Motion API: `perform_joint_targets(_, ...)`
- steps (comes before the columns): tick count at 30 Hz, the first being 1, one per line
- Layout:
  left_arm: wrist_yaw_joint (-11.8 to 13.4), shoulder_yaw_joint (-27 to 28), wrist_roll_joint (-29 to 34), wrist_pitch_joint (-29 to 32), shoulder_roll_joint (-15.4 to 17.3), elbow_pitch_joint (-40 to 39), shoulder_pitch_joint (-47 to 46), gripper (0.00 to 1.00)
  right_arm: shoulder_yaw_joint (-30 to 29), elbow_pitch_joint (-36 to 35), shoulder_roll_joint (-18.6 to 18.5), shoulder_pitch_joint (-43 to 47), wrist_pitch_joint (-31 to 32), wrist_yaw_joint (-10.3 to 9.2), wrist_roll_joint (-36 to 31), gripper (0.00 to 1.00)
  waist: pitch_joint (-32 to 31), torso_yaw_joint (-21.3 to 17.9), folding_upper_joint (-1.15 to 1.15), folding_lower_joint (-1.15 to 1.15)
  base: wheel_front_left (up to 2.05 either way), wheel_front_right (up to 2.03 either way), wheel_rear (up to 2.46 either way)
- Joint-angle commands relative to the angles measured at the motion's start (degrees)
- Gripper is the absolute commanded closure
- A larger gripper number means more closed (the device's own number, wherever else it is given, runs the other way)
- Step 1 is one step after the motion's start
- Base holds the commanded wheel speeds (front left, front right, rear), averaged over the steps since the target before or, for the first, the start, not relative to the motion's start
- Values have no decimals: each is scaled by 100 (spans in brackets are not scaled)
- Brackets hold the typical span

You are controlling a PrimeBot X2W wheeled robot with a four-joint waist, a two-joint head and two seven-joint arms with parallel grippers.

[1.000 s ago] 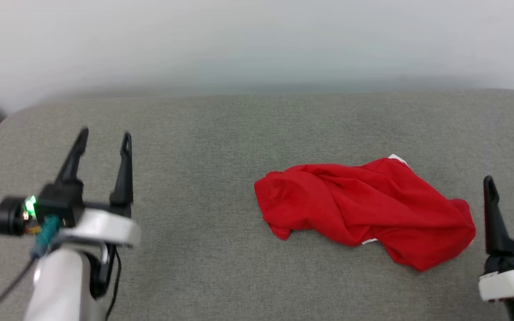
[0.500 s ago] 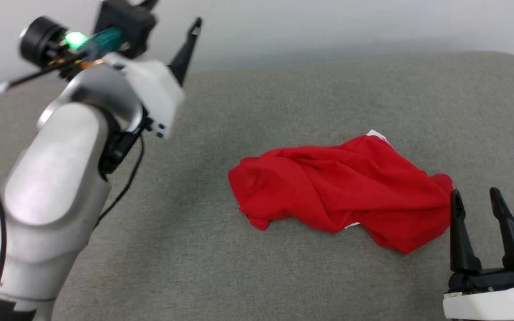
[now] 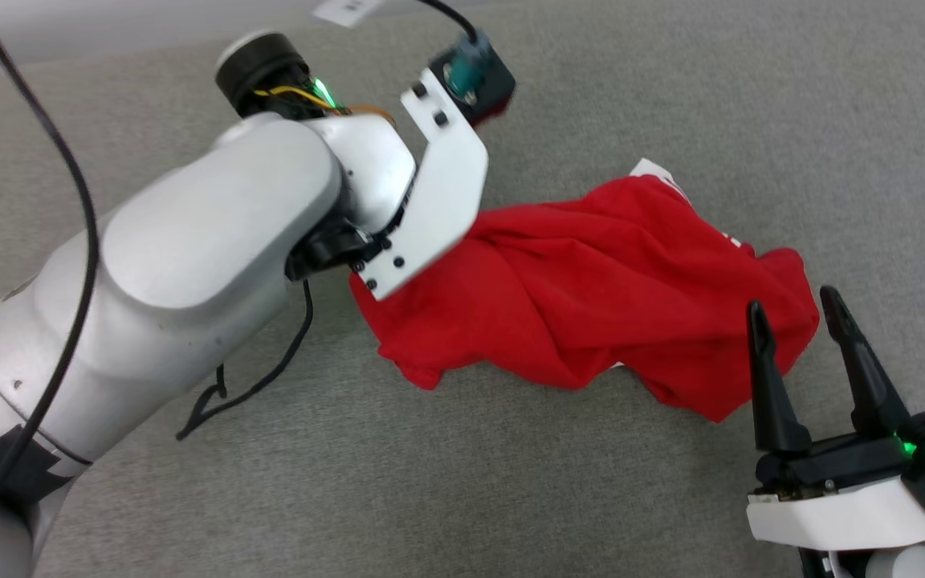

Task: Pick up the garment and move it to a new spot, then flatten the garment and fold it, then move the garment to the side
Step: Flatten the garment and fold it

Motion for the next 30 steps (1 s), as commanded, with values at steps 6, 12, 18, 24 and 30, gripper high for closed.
perform_joint_targets(6, 15, -816, -334, 756, 177, -68, -428, 0, 81, -178, 34, -290, -21, -4, 72, 0, 686, -397, 0, 0, 0, 0, 0)
perform_joint_targets(12, 14, -841, -75, 1586, 345, -317, 17, 0, 75, -301, 33, -427, -22, -4, 261, 0, 980, -542, 0, 0, 0, 0, 0)
perform_joint_targets(18, 1, -964, 56, 1939, 450, -527, 629, 0, 69, -348, 33, -480, -23, -4, 330, 0, 1113, -601, 0, 0, 0, 0, 0)
perform_joint_targets(24, 7, -927, 139, 1662, 537, -738, 518, 100, 10, -288, 33, -493, -23, -3, 298, 0, 989, -483, 0, 0, 0, 0, 0)
perform_joint_targets(30, 14, -832, -116, 29, 583, -994, 142, 100, -23, -141, 30, -256, -22, -4, 174, 0, 390, -103, 0, 0, 0, 0, 0)
